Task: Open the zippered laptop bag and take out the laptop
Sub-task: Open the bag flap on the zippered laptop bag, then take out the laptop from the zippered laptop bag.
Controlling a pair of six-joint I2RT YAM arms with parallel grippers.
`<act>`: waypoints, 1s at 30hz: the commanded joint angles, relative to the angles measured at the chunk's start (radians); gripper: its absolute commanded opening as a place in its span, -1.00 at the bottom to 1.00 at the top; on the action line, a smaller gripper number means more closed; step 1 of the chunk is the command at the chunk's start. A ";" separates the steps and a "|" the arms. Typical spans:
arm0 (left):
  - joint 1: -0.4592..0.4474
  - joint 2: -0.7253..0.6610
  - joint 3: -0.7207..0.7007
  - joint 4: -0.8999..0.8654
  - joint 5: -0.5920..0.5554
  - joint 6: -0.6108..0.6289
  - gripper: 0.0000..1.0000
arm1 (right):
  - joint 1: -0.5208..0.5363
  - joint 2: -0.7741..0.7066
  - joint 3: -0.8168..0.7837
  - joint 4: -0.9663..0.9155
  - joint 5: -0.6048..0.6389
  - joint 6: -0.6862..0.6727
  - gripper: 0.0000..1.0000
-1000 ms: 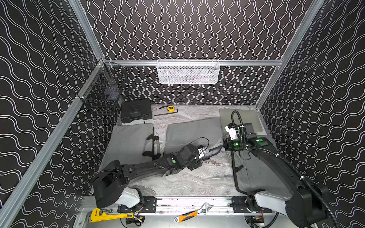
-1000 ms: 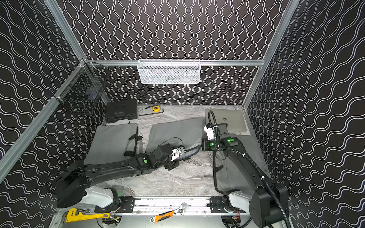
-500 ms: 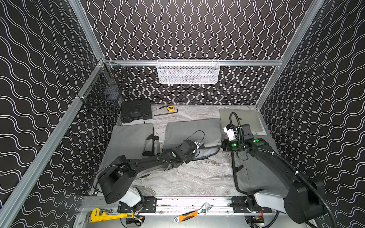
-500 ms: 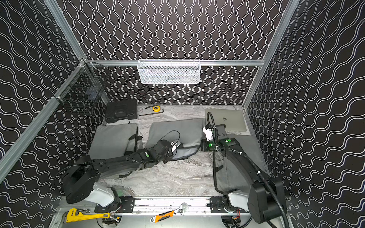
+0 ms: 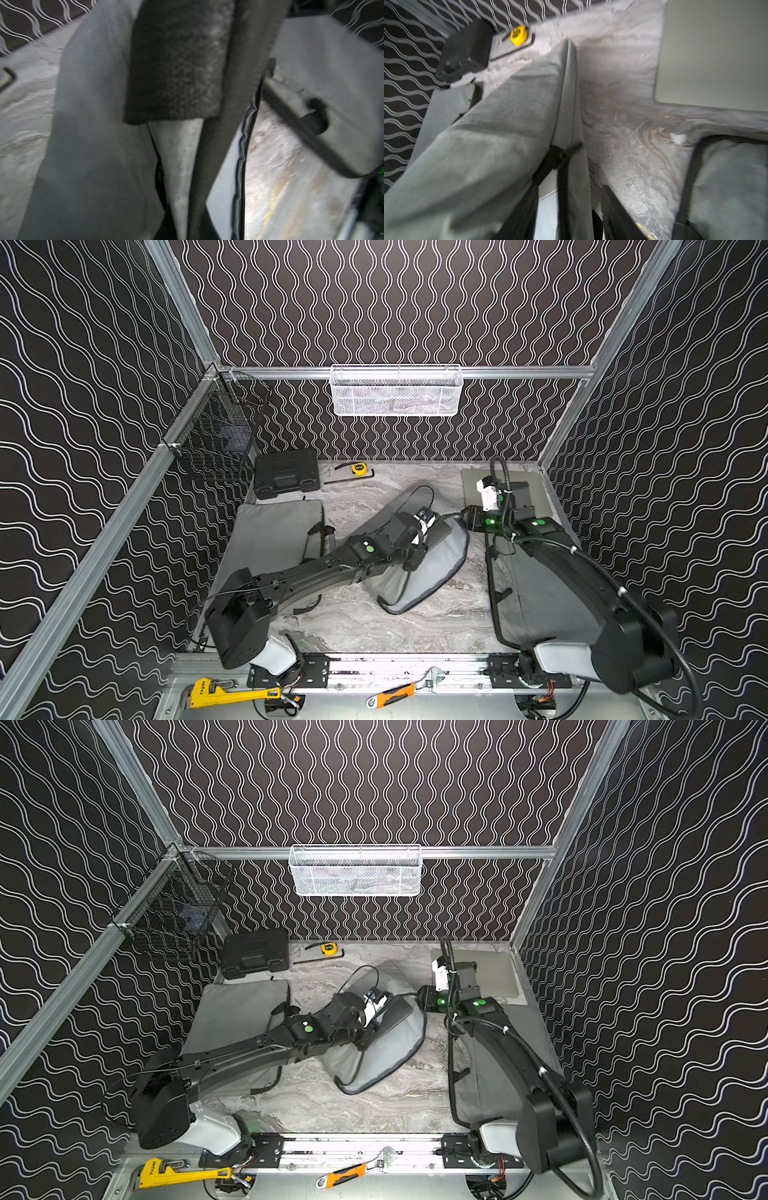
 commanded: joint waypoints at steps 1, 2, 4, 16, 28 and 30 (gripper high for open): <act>0.007 0.028 0.046 0.079 0.084 -0.138 -1.00 | 0.002 -0.133 -0.066 0.024 0.058 0.036 0.12; 0.010 0.035 0.050 0.097 0.094 -0.159 -1.00 | 0.002 -0.177 -0.097 0.029 0.073 0.050 0.14; 0.018 0.047 0.055 0.121 0.122 -0.189 -1.00 | 0.002 -0.264 -0.152 0.038 0.081 0.094 0.17; 0.079 0.054 0.040 0.200 0.237 -0.323 -1.00 | 0.160 -0.307 -0.453 0.391 -0.033 0.527 0.16; 0.106 0.003 -0.045 0.370 0.312 -0.479 -1.00 | 0.238 -0.096 -0.475 0.499 -0.051 0.643 0.30; 0.105 0.006 -0.042 0.378 0.329 -0.485 -1.00 | 0.243 -0.078 -0.491 0.533 -0.059 0.670 0.33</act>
